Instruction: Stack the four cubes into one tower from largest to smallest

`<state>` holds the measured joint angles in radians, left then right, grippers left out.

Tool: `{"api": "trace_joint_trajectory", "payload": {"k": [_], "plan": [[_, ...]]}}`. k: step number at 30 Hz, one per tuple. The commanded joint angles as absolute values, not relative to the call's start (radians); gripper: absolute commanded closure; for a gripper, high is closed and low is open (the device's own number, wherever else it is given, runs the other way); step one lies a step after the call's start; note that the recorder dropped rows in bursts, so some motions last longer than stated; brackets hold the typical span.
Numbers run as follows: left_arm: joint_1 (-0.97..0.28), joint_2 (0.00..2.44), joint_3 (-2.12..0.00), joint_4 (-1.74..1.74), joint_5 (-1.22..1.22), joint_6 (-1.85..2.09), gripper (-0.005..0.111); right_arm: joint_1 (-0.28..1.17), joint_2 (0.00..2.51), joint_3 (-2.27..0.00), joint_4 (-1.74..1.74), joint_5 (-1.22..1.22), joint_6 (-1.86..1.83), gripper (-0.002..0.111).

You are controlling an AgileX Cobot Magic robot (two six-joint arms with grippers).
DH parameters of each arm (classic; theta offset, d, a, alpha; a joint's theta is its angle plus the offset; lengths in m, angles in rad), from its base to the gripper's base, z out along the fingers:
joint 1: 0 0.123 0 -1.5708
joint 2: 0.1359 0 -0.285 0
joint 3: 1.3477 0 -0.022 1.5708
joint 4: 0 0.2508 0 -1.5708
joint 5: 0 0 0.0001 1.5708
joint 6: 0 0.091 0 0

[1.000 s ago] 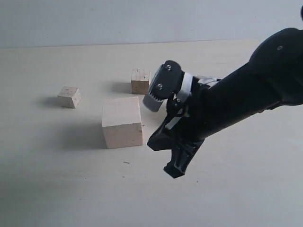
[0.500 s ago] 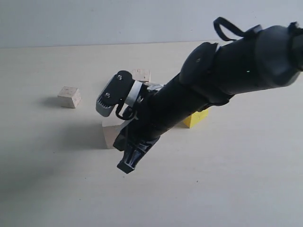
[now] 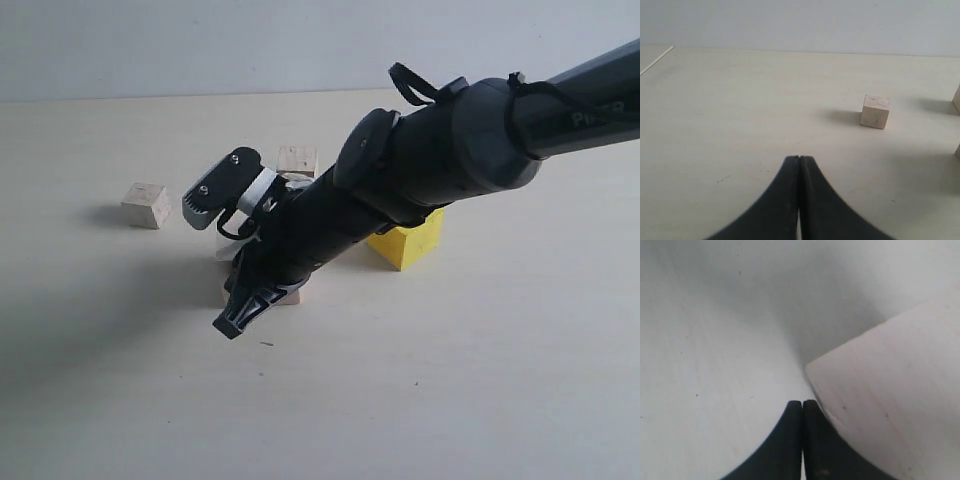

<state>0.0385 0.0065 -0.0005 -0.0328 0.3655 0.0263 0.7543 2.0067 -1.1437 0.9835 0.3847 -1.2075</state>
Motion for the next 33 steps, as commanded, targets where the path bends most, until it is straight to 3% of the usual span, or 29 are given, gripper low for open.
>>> {"api": "trace_joint_trajectory", "payload": {"k": [1, 33], "plan": [[0.036, 0.000, 0.000, -0.041, 0.354, 0.022, 0.107, 0.756, 2.008, -1.151, 0.992, 0.319, -1.181, 0.108], [0.036, 0.000, 0.000, -0.041, 0.354, 0.022, 0.107, 0.756, 2.008, -1.151, 0.751, 0.260, -0.932, 0.108]]}}
